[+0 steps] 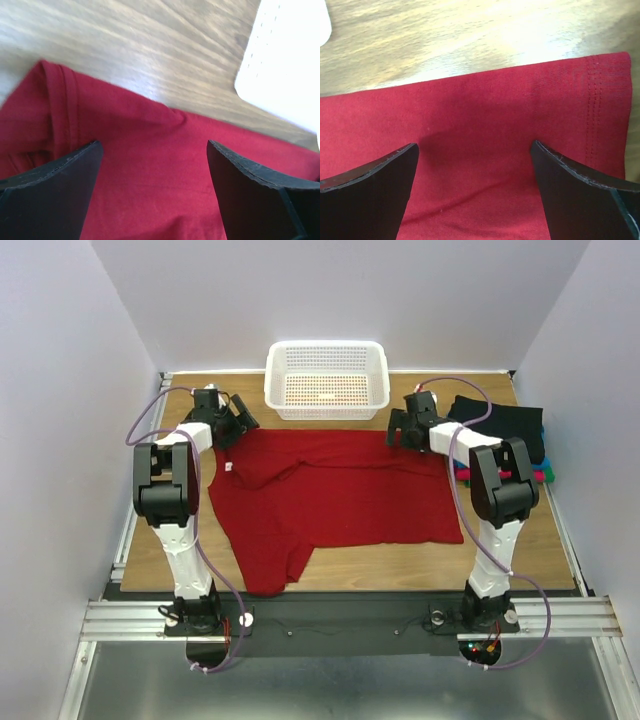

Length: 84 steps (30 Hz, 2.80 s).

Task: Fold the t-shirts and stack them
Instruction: Fold the tshirt

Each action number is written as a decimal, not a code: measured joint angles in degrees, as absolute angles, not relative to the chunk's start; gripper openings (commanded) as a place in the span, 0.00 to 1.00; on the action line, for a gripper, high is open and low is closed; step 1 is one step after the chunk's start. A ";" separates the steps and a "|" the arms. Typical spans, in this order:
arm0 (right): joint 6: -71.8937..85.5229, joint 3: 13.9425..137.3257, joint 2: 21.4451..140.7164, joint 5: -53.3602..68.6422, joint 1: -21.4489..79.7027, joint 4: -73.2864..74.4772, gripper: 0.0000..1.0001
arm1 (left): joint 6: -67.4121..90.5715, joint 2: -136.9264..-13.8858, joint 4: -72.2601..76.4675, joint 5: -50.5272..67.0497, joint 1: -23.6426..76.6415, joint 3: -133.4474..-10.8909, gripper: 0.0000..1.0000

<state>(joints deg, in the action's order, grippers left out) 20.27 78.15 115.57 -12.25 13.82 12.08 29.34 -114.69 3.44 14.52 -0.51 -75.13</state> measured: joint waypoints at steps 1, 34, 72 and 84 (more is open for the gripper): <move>19.99 78.22 115.59 -12.23 13.80 12.12 1.00 | 29.10 -115.07 2.61 14.44 -0.67 -76.01 0.98; 26.85 41.47 73.03 -5.89 13.45 19.27 1.00 | 45.71 -63.05 -12.58 -4.51 15.66 -29.52 0.98; 33.67 32.05 60.69 -6.02 13.45 24.97 1.00 | 88.03 -71.00 -41.47 -12.86 71.66 -39.53 0.89; 33.26 32.05 61.67 -5.96 13.45 25.12 1.00 | 93.73 -69.08 -40.77 -13.28 65.25 -33.41 0.55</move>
<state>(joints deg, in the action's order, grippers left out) 33.26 32.05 61.67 -5.96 13.45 25.12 93.73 -69.08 -40.77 -13.28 65.25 -33.41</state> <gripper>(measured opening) 0.998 0.709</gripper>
